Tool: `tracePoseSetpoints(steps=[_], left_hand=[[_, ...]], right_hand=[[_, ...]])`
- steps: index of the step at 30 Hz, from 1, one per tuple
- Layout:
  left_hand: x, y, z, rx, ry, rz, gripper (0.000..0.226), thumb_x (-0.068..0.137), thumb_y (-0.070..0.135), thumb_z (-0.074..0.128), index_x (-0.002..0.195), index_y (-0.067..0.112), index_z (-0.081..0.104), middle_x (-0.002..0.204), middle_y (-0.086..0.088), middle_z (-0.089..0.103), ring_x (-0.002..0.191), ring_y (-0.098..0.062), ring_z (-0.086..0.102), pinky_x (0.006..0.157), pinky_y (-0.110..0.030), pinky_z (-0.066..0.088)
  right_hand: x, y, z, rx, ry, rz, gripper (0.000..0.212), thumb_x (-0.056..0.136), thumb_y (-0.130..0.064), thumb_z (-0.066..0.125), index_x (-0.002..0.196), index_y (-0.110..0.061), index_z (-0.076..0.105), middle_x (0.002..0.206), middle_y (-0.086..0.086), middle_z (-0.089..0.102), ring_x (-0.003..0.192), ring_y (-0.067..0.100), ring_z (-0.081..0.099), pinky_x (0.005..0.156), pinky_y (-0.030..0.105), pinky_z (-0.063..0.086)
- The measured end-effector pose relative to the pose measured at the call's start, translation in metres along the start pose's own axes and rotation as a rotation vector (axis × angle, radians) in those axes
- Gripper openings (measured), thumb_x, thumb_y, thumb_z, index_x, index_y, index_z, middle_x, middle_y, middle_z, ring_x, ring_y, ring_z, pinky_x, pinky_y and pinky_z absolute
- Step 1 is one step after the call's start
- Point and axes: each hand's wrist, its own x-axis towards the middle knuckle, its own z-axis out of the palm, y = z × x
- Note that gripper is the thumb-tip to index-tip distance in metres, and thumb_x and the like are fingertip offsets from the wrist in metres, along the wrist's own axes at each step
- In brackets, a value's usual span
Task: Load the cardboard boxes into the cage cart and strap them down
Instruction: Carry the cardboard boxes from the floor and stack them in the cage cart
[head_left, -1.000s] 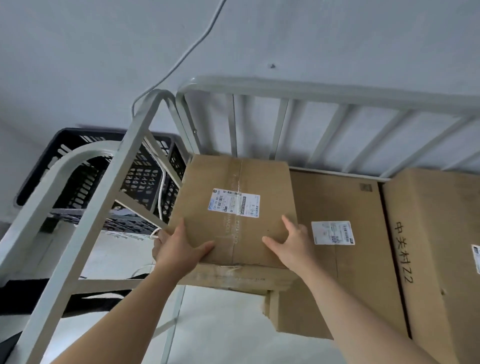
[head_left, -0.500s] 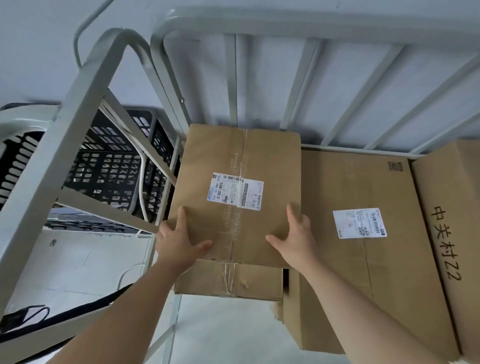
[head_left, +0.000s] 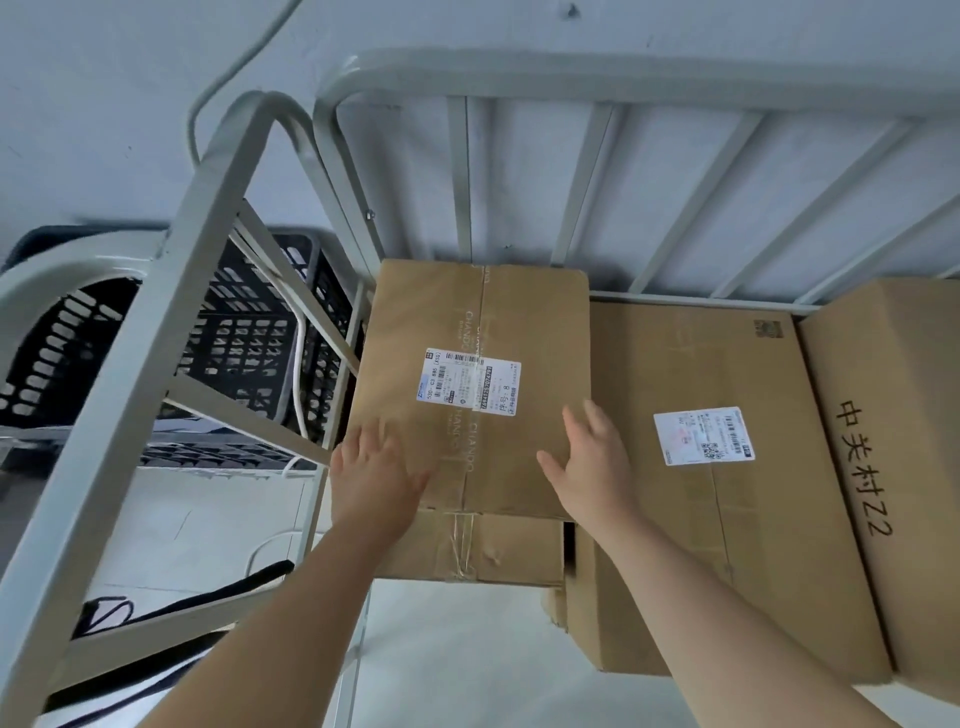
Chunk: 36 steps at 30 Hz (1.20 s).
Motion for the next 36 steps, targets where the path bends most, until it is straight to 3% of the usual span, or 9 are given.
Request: tracePoseSetpoints(steps=[5, 11, 16, 19, 21, 24, 27, 32, 36], left_hand=[[-0.033, 0.026, -0.05, 0.039, 0.088, 0.173, 0.054, 0.094, 0.043, 0.046, 0.139, 0.015, 0.04, 0.142, -0.002, 0.046, 0.135, -0.023, 0.033, 0.111, -0.035, 0.022], [-0.094, 0.069, -0.115, 0.013, 0.217, 0.335, 0.038, 0.09, 0.041, 0.052, 0.119, 0.017, 0.058, 0.126, 0.0, 0.06, 0.119, -0.026, 0.05, 0.1, -0.038, 0.034], [-0.163, 0.115, -0.16, 0.046, 0.29, 0.525, 0.032, 0.079, 0.039, 0.067, 0.101, 0.016, 0.07, 0.104, -0.003, 0.071, 0.098, -0.031, 0.063, 0.089, -0.041, 0.046], [-0.21, 0.149, -0.181, 0.034, 0.296, 0.609, 0.028, 0.075, 0.039, 0.061, 0.088, 0.016, 0.07, 0.089, -0.001, 0.071, 0.083, -0.031, 0.065, 0.081, -0.039, 0.048], [-0.245, 0.174, -0.19, 0.015, 0.31, 0.679, 0.023, 0.073, 0.035, 0.069, 0.087, 0.016, 0.069, 0.087, -0.001, 0.071, 0.079, -0.032, 0.065, 0.078, -0.039, 0.049], [-0.303, 0.211, -0.195, -0.017, 0.312, 0.78, 0.023, 0.074, 0.033, 0.071, 0.089, 0.017, 0.069, 0.089, 0.0, 0.071, 0.083, -0.031, 0.064, 0.077, -0.039, 0.049], [-0.367, 0.246, -0.189, -0.052, 0.304, 0.885, 0.034, 0.078, 0.036, 0.072, 0.105, 0.017, 0.07, 0.104, -0.001, 0.071, 0.097, -0.032, 0.064, 0.089, -0.043, 0.047], [-0.498, 0.299, -0.157, -0.04, 0.249, 1.064, 0.045, 0.091, 0.046, 0.05, 0.129, 0.021, 0.057, 0.13, 0.002, 0.059, 0.122, -0.026, 0.05, 0.104, -0.039, 0.032], [-0.609, 0.339, -0.118, 0.008, 0.149, 1.245, 0.046, 0.095, 0.049, 0.038, 0.135, 0.028, 0.049, 0.136, 0.006, 0.052, 0.128, -0.022, 0.042, 0.109, -0.034, 0.024]], right_hand=[[-0.044, -0.016, -0.049, -0.035, 0.087, -0.093, 0.056, 0.096, -0.033, 0.05, 0.144, -0.007, 0.035, 0.152, 0.009, 0.033, 0.141, 0.022, 0.027, 0.114, 0.032, 0.025], [-0.111, -0.025, -0.129, -0.064, 0.255, -0.12, 0.049, 0.092, -0.027, 0.058, 0.134, -0.004, 0.05, 0.138, 0.011, 0.051, 0.128, 0.028, 0.046, 0.104, 0.035, 0.038], [-0.185, -0.01, -0.204, -0.101, 0.396, -0.089, 0.038, 0.089, -0.027, 0.059, 0.12, -0.006, 0.058, 0.114, 0.004, 0.062, 0.102, 0.025, 0.059, 0.085, 0.035, 0.049], [-0.239, 0.007, -0.245, -0.125, 0.461, -0.048, 0.037, 0.091, -0.03, 0.055, 0.12, -0.007, 0.058, 0.114, 0.005, 0.062, 0.104, 0.024, 0.058, 0.089, 0.035, 0.049], [-0.277, 0.024, -0.266, -0.123, 0.527, -0.007, 0.035, 0.09, -0.027, 0.058, 0.116, -0.005, 0.06, 0.111, 0.008, 0.064, 0.105, 0.026, 0.059, 0.09, 0.038, 0.05], [-0.342, 0.053, -0.294, -0.123, 0.56, 0.093, 0.036, 0.092, -0.033, 0.05, 0.117, -0.008, 0.058, 0.114, 0.005, 0.063, 0.108, 0.023, 0.057, 0.093, 0.035, 0.048], [-0.415, 0.088, -0.312, -0.1, 0.607, 0.183, 0.037, 0.094, -0.032, 0.049, 0.122, -0.009, 0.057, 0.119, 0.006, 0.061, 0.111, 0.024, 0.055, 0.096, 0.034, 0.044], [-0.553, 0.159, -0.321, -0.073, 0.685, 0.333, 0.047, 0.097, -0.033, 0.048, 0.137, -0.008, 0.047, 0.135, 0.006, 0.053, 0.125, 0.023, 0.047, 0.105, 0.034, 0.038], [-0.674, 0.214, -0.309, -0.076, 0.731, 0.491, 0.046, 0.095, -0.032, 0.05, 0.135, -0.009, 0.05, 0.135, 0.006, 0.054, 0.125, 0.023, 0.047, 0.105, 0.034, 0.038]])
